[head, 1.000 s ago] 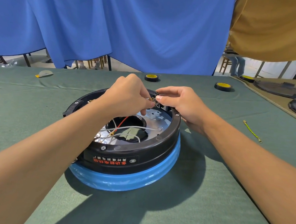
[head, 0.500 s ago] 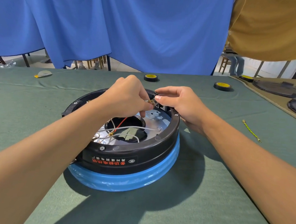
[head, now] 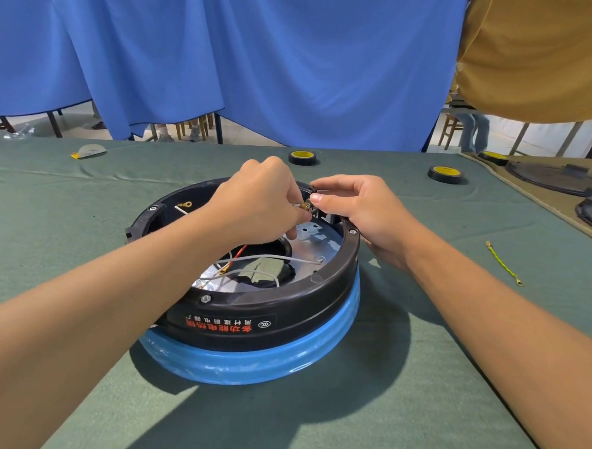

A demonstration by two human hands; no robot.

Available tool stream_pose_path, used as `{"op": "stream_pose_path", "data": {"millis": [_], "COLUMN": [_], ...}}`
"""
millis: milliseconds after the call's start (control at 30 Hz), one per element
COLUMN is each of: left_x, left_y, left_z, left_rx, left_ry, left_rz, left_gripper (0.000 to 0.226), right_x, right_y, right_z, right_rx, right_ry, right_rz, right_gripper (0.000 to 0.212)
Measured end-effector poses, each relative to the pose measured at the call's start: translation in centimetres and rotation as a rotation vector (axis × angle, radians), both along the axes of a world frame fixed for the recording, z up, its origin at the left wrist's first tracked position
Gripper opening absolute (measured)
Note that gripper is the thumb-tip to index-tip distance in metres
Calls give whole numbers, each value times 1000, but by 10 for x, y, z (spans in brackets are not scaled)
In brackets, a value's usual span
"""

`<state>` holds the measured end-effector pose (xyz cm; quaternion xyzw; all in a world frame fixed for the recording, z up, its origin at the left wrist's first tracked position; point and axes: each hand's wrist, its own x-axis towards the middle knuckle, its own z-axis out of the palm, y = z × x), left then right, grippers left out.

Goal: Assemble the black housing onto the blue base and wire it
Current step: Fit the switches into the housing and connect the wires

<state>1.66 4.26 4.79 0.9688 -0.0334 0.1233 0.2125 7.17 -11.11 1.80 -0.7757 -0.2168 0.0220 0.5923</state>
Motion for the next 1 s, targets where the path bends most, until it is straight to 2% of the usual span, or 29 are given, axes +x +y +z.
{"op": "stream_pose_path", "data": {"millis": [67,167,433,600,800,1000], "left_x": [1,0,1,3,0,-7], "left_y": [-3,-7,-14,-15,-15,-8], "left_z": [-2,-3,-7,-9,-8,4], "left_rx": [70,138,-7,-28,6,-65], "left_ry": [-10,-38,-21,-19,-22,90], "left_rz": [9,49,139,158,123,30], "left_gripper": [16,15,14,15,16,18], "right_x": [0,-1,-4,-6,-7,-4], "right_y": [0,1,4,7,5,1], "right_z": [0,0,1,1,2,1], "right_rx": [3,15,-3,-14,-57,-52], "right_ry": [1,6,-4,-23,-47,-28], "right_rz": [0,-4,-32,-42,-52,-30], "right_gripper": [31,32,32,25,25,23]}}
